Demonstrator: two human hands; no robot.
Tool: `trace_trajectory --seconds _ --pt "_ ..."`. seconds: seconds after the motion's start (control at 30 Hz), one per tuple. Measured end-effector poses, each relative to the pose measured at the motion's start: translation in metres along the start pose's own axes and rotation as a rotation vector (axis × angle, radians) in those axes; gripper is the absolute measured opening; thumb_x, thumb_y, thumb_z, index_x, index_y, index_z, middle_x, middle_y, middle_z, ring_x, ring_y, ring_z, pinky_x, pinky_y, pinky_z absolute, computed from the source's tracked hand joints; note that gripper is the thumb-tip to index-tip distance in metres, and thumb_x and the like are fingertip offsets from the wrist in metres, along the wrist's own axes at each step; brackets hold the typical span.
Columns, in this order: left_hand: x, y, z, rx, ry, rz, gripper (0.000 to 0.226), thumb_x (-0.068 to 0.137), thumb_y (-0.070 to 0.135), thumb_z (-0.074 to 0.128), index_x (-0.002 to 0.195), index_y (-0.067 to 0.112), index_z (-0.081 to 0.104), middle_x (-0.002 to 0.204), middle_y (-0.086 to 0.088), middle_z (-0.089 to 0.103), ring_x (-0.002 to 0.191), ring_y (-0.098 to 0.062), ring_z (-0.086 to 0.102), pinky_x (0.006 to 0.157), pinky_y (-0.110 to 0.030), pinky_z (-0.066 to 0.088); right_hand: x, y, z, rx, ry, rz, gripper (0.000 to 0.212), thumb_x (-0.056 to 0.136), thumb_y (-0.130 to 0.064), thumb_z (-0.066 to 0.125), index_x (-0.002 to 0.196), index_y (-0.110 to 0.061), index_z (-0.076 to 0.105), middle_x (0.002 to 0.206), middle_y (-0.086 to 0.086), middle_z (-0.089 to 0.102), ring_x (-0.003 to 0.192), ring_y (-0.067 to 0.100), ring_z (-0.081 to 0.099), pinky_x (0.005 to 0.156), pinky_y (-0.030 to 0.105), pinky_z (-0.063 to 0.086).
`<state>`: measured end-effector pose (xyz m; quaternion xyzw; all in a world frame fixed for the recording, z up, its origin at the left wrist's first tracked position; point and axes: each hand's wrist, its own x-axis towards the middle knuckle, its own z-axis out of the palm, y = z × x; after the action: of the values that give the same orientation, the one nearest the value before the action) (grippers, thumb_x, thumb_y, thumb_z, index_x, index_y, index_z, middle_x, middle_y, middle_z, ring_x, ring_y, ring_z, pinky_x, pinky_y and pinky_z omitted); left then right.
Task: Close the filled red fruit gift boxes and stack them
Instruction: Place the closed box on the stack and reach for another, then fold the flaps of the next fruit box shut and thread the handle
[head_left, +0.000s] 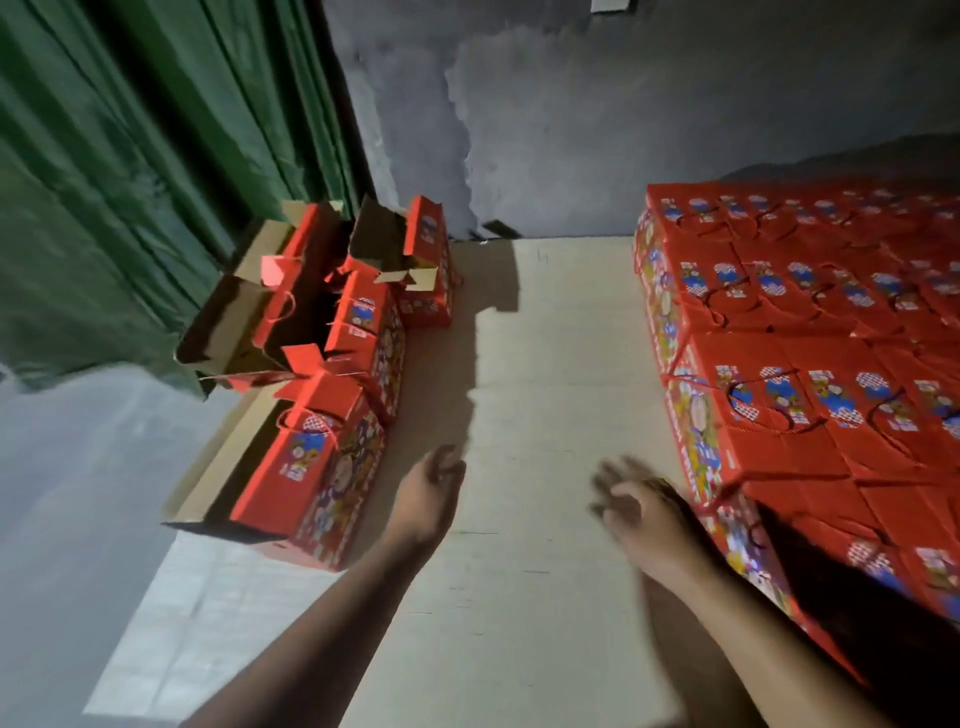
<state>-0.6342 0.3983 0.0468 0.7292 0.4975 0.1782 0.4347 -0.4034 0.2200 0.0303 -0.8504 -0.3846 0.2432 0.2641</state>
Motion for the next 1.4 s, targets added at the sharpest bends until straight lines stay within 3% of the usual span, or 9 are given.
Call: trace_trajectory --seconds 0.1,0.23,0.43,0.57,0.8,0.97,1.1,1.2,1.4 --pt "-0.005 -0.030 -0.052 0.165 0.110 0.016 0.039 0.105 0.030 0.061 0.142 0.017 0.061 0.143 -0.003 0.064 0.130 -0.021 0.061 0.111 -0.038 0.048 -0.005 -0.032 0.044 0.079 -0.081 0.073 0.022 0.097 -0.011 0.070 0.118 -0.008 0.074 0.139 0.005 0.066 0.125 0.013 0.057 0.102 0.021 0.039" --pt "0.000 -0.067 -0.114 0.302 0.254 0.070 0.038 0.103 0.027 0.063 0.140 0.023 0.060 0.140 0.000 0.064 0.126 -0.021 0.062 0.102 -0.030 0.047 -0.013 -0.070 0.102 0.147 -0.248 0.127 0.029 0.100 -0.010 0.066 0.129 -0.007 0.066 0.135 0.006 0.064 0.128 0.021 0.057 0.088 0.020 0.038" --pt "0.028 -0.113 -0.178 0.496 0.199 -0.220 0.072 0.097 0.054 0.062 0.155 0.020 0.034 0.156 -0.009 0.046 0.142 -0.036 0.043 0.111 -0.062 0.043 -0.024 -0.102 0.152 0.164 -0.355 0.189 0.021 0.101 -0.017 0.066 0.122 -0.017 0.069 0.123 0.002 0.067 0.110 0.013 0.061 0.078 0.005 0.040" --pt "0.046 -0.137 -0.193 0.262 0.131 -0.227 0.050 0.094 0.053 0.068 0.128 0.019 0.053 0.117 -0.005 0.071 0.103 -0.031 0.071 0.086 -0.051 0.062 -0.032 -0.103 0.163 0.146 -0.367 0.232 0.019 0.097 -0.025 0.072 0.116 -0.028 0.071 0.117 -0.003 0.072 0.109 0.010 0.068 0.101 0.027 0.050" --pt "0.060 -0.144 -0.196 0.238 0.105 -0.191 0.023 0.090 0.039 0.072 0.076 0.026 0.059 0.078 0.003 0.072 0.065 -0.020 0.072 0.064 -0.043 0.066 -0.043 -0.092 0.172 0.201 -0.273 0.313 0.016 0.092 -0.016 0.077 0.098 -0.031 0.075 0.101 -0.009 0.076 0.102 0.006 0.070 0.085 0.017 0.049" --pt "0.054 -0.143 -0.189 0.272 0.121 -0.115 0.023 0.097 0.046 0.062 0.087 0.026 0.065 0.083 0.007 0.073 0.065 -0.016 0.071 0.064 -0.041 0.065 -0.049 -0.082 0.176 0.247 -0.237 0.346 0.015 0.093 -0.006 0.075 0.102 -0.018 0.076 0.100 0.003 0.075 0.099 0.022 0.071 0.101 0.038 0.050" --pt "0.042 -0.139 -0.179 0.227 0.115 -0.102 0.017 0.102 0.045 0.060 0.103 0.029 0.065 0.099 0.008 0.073 0.075 -0.015 0.073 0.070 -0.039 0.067 -0.054 -0.081 0.169 0.318 -0.210 0.366 0.013 0.096 -0.005 0.072 0.103 -0.015 0.075 0.098 0.007 0.075 0.094 0.028 0.072 0.084 0.027 0.052" --pt "0.031 -0.138 -0.173 0.251 0.084 -0.064 0.017 0.102 0.042 0.060 0.108 0.027 0.066 0.104 0.007 0.074 0.079 -0.016 0.074 0.071 -0.038 0.067 -0.054 -0.089 0.157 0.387 -0.210 0.398 0.014 0.099 -0.013 0.069 0.110 -0.017 0.075 0.103 0.008 0.076 0.096 0.024 0.075 0.070 0.018 0.048" --pt "-0.010 -0.129 -0.156 0.446 0.018 0.099 0.014 0.102 0.038 0.056 0.104 0.025 0.063 0.100 0.003 0.076 0.078 -0.020 0.074 0.072 -0.041 0.064 -0.051 -0.105 0.134 0.482 -0.210 0.380 0.013 0.102 -0.025 0.064 0.109 -0.027 0.075 0.105 -0.007 0.079 0.097 0.010 0.076 0.088 0.035 0.050"
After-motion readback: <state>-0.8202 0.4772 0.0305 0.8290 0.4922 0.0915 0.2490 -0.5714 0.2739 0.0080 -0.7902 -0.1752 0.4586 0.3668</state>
